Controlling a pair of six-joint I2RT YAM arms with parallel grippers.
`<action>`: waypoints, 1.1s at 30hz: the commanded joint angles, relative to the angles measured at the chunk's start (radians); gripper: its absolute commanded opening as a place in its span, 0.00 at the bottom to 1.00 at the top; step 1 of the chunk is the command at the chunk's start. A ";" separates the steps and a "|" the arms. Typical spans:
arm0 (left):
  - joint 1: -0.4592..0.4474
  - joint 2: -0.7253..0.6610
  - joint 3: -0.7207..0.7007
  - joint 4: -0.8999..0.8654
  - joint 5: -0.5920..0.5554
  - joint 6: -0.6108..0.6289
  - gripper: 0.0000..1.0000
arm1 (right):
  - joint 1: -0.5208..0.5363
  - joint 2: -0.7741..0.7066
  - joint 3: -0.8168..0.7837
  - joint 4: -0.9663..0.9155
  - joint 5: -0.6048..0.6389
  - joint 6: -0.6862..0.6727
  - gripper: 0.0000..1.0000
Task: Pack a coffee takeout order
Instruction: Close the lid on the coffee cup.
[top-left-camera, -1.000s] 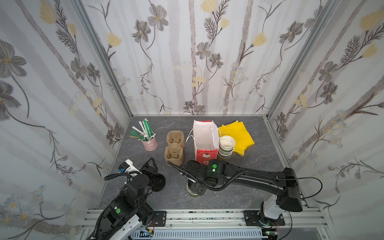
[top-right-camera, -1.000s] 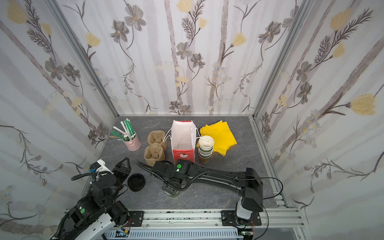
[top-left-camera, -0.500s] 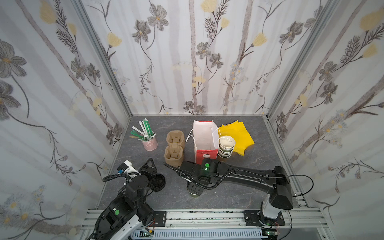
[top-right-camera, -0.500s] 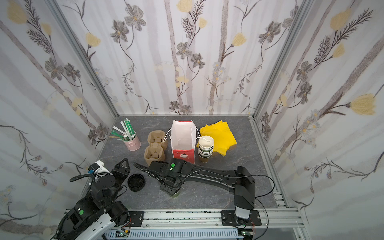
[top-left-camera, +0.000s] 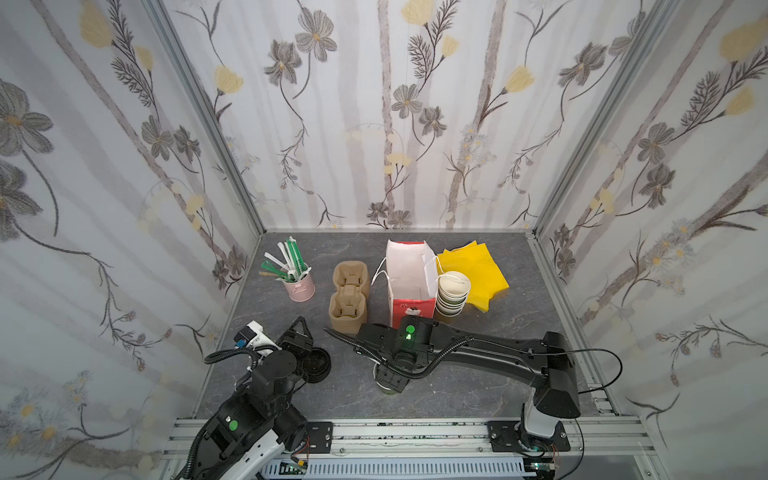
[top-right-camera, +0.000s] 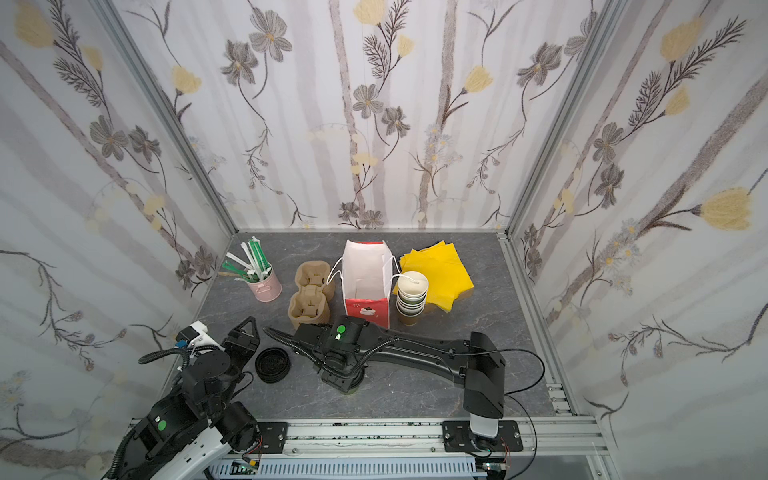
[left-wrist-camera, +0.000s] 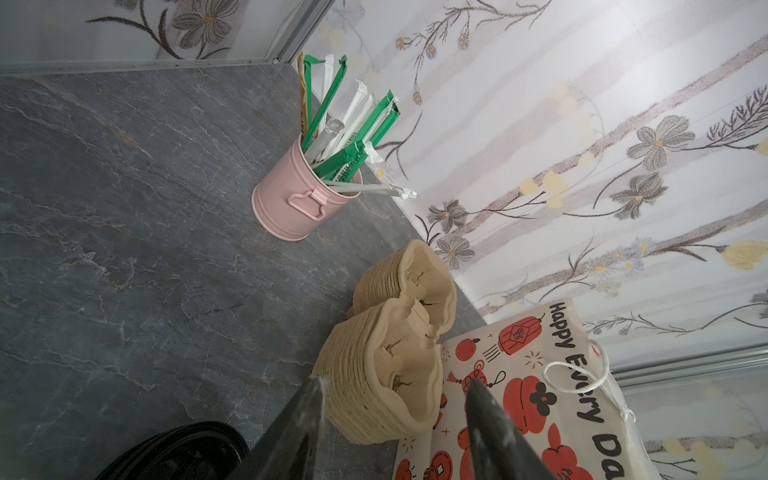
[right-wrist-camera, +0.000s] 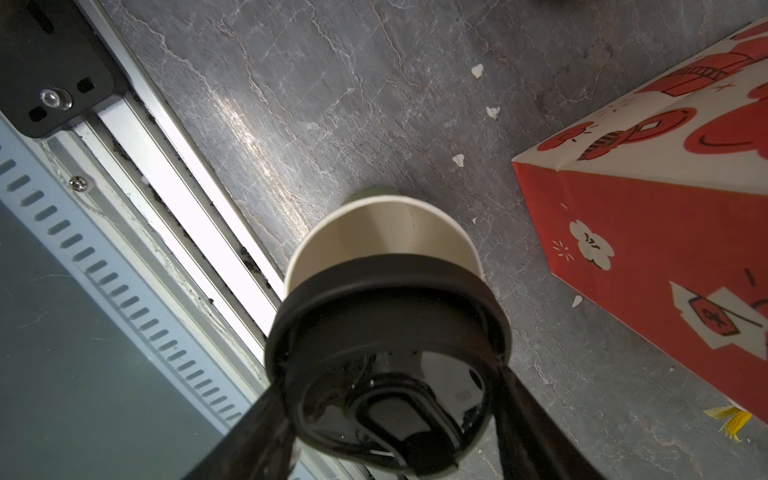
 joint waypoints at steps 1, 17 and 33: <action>0.000 -0.004 0.004 -0.006 -0.032 0.004 0.56 | 0.002 0.013 0.014 0.001 -0.004 0.009 0.58; 0.001 -0.010 0.007 -0.011 -0.034 0.006 0.56 | -0.017 0.063 0.029 0.024 -0.027 -0.018 0.59; 0.001 0.001 0.004 -0.011 -0.025 0.001 0.56 | -0.031 0.075 0.029 0.058 -0.071 -0.029 0.65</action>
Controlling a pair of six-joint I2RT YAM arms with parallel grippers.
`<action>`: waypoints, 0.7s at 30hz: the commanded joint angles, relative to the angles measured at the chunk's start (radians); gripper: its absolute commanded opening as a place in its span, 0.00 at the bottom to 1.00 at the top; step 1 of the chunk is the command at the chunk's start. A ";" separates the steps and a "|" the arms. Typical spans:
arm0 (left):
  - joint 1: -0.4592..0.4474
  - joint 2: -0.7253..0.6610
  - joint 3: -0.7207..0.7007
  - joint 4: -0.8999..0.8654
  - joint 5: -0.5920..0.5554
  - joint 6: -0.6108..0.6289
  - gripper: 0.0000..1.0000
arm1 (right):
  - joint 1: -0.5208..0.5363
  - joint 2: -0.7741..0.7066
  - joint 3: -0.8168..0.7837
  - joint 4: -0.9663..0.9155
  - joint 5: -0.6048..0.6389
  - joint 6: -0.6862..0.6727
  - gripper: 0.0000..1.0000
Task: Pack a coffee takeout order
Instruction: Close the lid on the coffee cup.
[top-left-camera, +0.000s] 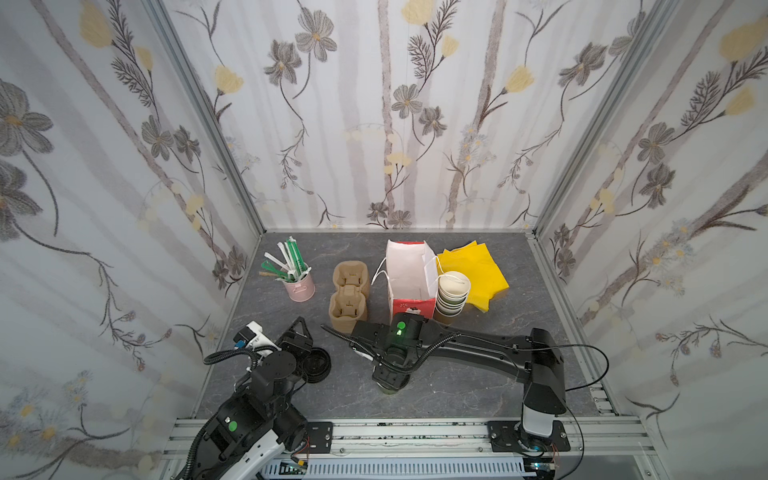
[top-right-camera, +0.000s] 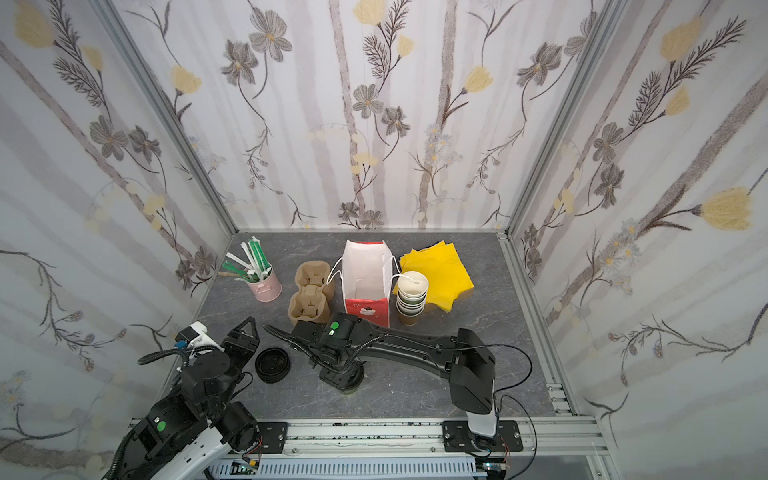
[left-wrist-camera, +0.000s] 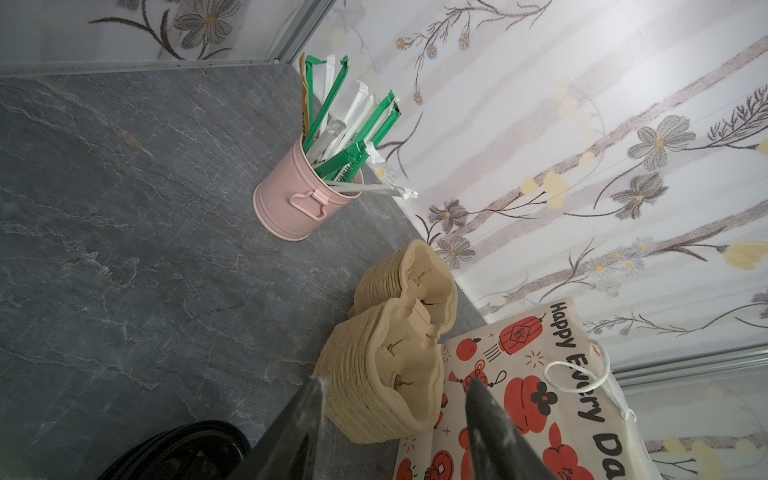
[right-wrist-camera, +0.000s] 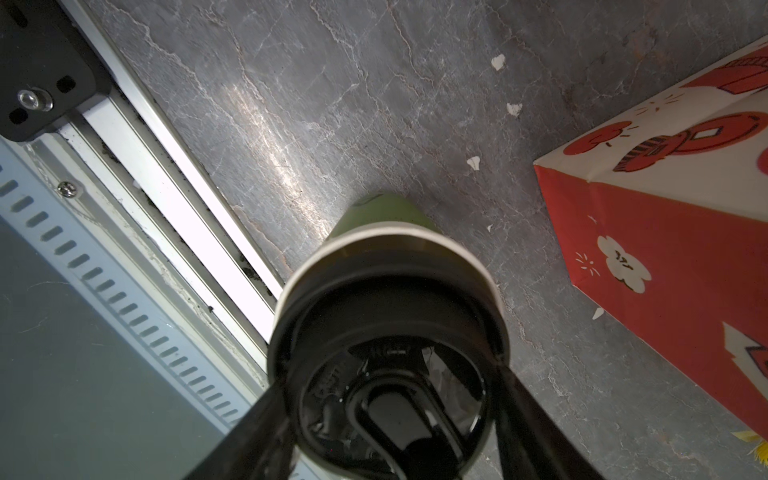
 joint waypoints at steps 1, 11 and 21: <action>0.000 0.005 0.005 -0.004 -0.026 0.000 0.56 | -0.001 0.009 0.003 0.055 -0.022 -0.003 0.65; 0.000 0.010 0.007 -0.003 -0.026 0.002 0.56 | -0.005 -0.013 0.000 0.042 -0.029 -0.001 0.61; 0.001 0.020 0.004 -0.001 -0.025 0.000 0.56 | -0.017 -0.023 0.010 0.033 -0.016 0.004 0.61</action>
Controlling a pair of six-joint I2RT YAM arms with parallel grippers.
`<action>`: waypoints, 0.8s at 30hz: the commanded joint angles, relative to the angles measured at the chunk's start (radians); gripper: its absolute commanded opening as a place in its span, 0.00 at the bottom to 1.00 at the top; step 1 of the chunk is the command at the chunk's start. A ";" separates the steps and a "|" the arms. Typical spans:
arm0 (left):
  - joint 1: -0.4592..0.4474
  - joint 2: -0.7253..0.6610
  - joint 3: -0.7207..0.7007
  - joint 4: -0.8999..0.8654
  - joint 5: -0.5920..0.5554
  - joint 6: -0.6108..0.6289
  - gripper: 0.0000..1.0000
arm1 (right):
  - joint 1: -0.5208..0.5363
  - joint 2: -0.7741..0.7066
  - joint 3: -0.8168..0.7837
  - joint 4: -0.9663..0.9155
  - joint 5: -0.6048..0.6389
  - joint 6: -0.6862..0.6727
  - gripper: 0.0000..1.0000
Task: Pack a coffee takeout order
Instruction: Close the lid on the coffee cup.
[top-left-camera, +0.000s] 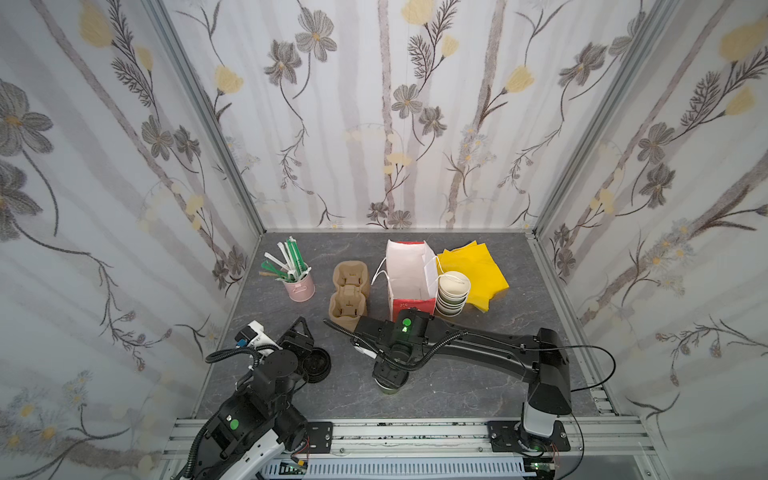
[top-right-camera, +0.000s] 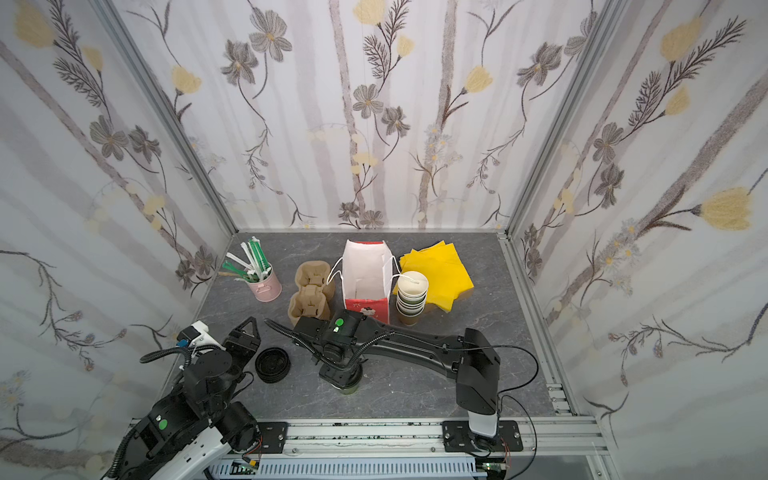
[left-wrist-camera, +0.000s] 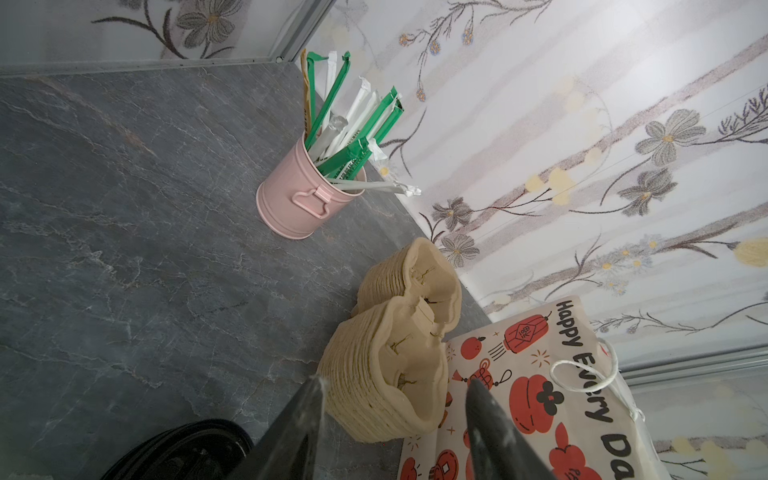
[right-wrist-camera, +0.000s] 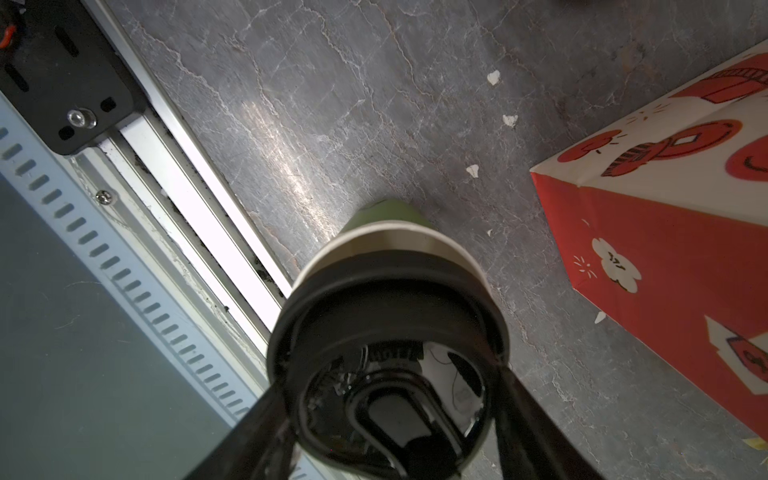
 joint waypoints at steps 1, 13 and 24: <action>0.001 0.003 0.005 -0.002 -0.024 0.001 0.56 | -0.002 0.014 0.012 0.024 0.003 0.000 0.61; 0.001 0.001 0.005 -0.003 -0.023 -0.001 0.56 | -0.002 0.037 0.014 0.029 -0.027 -0.022 0.62; 0.001 -0.001 0.003 -0.003 -0.019 -0.003 0.56 | 0.000 0.057 0.010 0.035 -0.035 -0.029 0.63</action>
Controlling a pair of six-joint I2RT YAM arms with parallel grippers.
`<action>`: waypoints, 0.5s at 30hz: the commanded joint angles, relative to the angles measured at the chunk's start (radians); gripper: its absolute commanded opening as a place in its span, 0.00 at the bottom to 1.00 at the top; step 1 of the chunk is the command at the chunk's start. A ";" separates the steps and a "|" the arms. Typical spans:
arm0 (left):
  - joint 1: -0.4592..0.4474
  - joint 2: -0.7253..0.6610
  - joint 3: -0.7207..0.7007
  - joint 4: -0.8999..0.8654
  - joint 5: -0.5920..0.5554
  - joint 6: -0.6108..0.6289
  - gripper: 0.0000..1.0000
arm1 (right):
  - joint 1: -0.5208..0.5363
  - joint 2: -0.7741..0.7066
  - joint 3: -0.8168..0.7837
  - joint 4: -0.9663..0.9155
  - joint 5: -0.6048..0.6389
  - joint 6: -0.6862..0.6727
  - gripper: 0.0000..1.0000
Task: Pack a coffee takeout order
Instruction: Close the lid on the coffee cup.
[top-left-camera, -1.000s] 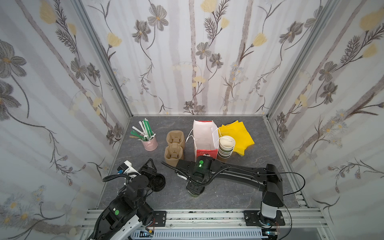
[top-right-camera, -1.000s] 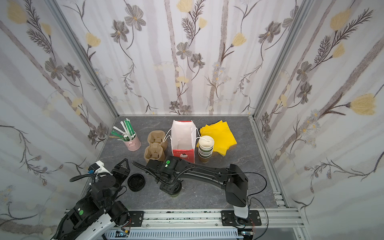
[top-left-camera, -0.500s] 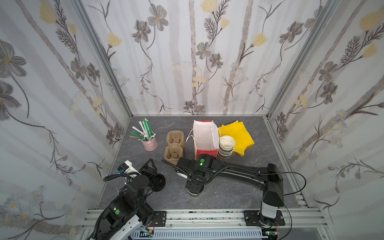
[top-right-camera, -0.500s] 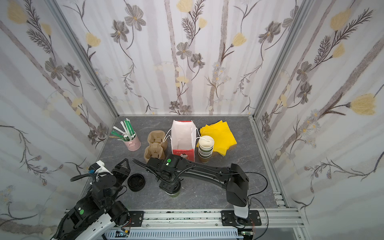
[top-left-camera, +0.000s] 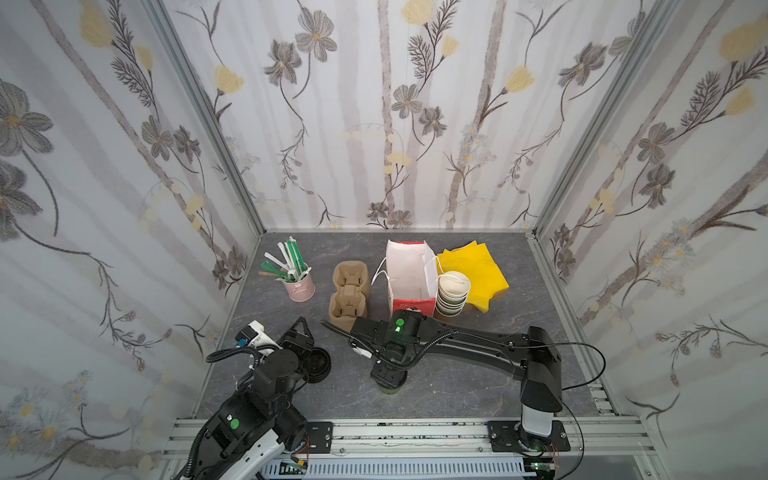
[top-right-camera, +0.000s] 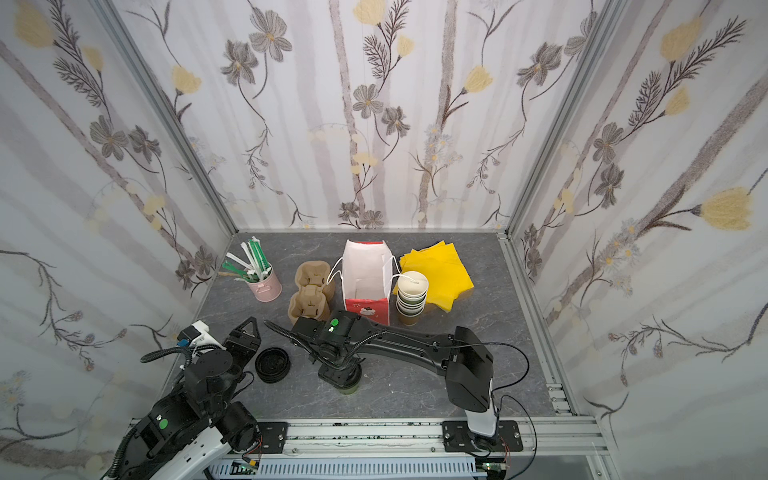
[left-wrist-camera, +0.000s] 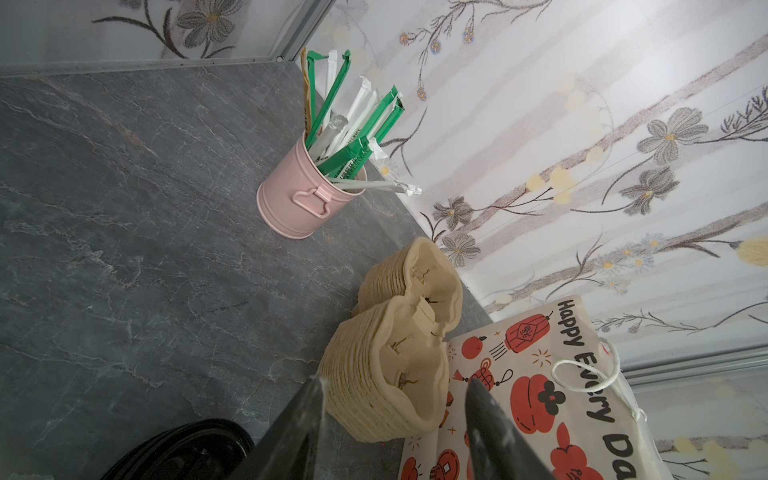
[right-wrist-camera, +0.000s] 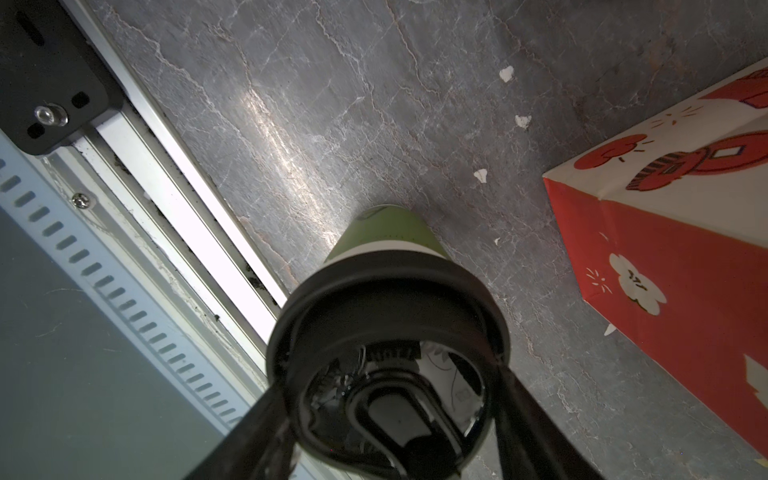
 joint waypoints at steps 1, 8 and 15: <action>0.001 0.001 0.003 -0.003 -0.019 -0.002 0.56 | 0.001 0.012 0.003 0.028 -0.019 -0.013 0.63; 0.001 -0.001 0.003 -0.003 -0.007 -0.001 0.56 | -0.001 0.027 -0.021 0.062 -0.036 -0.022 0.64; 0.001 0.003 -0.021 -0.003 0.040 -0.006 0.56 | -0.006 0.014 -0.116 0.119 -0.089 -0.026 0.63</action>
